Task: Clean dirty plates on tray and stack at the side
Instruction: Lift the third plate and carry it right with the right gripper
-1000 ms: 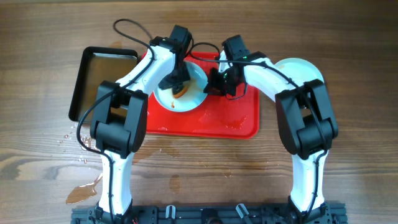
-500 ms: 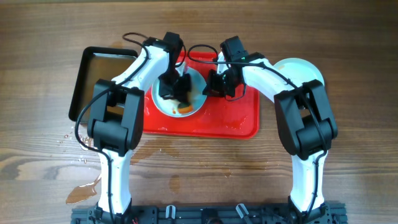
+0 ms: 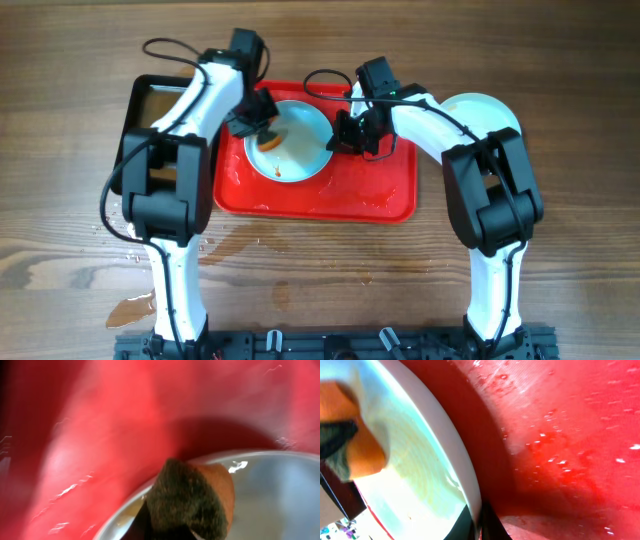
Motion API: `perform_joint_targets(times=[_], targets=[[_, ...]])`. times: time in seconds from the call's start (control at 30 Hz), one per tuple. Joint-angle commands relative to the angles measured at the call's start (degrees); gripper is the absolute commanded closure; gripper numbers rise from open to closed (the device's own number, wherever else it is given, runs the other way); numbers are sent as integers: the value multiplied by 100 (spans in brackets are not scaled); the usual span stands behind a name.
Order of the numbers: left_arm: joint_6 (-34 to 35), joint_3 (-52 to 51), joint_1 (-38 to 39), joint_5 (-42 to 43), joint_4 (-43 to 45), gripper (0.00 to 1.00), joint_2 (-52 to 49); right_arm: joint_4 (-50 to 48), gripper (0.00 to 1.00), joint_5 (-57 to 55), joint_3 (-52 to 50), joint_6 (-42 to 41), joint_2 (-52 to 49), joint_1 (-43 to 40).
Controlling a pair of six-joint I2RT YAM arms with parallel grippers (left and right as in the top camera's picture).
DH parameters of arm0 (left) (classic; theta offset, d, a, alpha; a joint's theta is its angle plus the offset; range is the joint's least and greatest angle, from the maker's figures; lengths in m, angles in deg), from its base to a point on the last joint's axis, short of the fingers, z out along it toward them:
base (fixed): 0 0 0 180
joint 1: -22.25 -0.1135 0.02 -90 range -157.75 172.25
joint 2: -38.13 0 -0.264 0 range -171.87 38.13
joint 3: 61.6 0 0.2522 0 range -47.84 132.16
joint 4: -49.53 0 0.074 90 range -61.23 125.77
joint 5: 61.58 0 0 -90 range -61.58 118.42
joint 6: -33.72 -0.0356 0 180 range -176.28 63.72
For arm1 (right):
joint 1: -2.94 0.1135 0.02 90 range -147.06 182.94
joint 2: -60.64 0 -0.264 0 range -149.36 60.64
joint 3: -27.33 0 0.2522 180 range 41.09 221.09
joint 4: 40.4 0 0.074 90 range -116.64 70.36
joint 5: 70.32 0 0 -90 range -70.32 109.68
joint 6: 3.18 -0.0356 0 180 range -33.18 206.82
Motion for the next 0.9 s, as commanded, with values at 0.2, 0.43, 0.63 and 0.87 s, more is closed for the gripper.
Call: perform_joint_targets(times=[0.2, 0.43, 0.63, 0.87], targets=[[-905, 509, -278, 50, -1143, 96, 1912, 295, 95, -511, -46, 597, 573, -127], [-901, 229, -275, -184, -1014, 96, 1867, 1825, 96, -3888, -46, 643, 2750, -262], [-901, -98, -275, -181, -831, 96, 1867, 2839, 96, -6627, -46, 103, 3897, -673], [-903, -168, -275, -181, -807, 96, 1867, 2979, 96, -8454, -59, -304, 3943, -1241]])
